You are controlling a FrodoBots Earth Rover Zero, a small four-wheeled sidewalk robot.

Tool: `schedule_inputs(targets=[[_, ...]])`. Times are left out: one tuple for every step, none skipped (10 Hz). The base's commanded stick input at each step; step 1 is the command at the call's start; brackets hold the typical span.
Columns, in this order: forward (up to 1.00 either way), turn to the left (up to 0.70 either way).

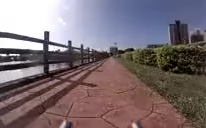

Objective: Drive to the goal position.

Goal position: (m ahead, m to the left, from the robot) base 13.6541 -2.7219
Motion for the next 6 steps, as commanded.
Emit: schedule_inputs(targets=[[0.5,0.0],[0.5,0.0],[0.5,0.0],[0.5,0.0],[0.5,0.0],[0.5,0.0]])
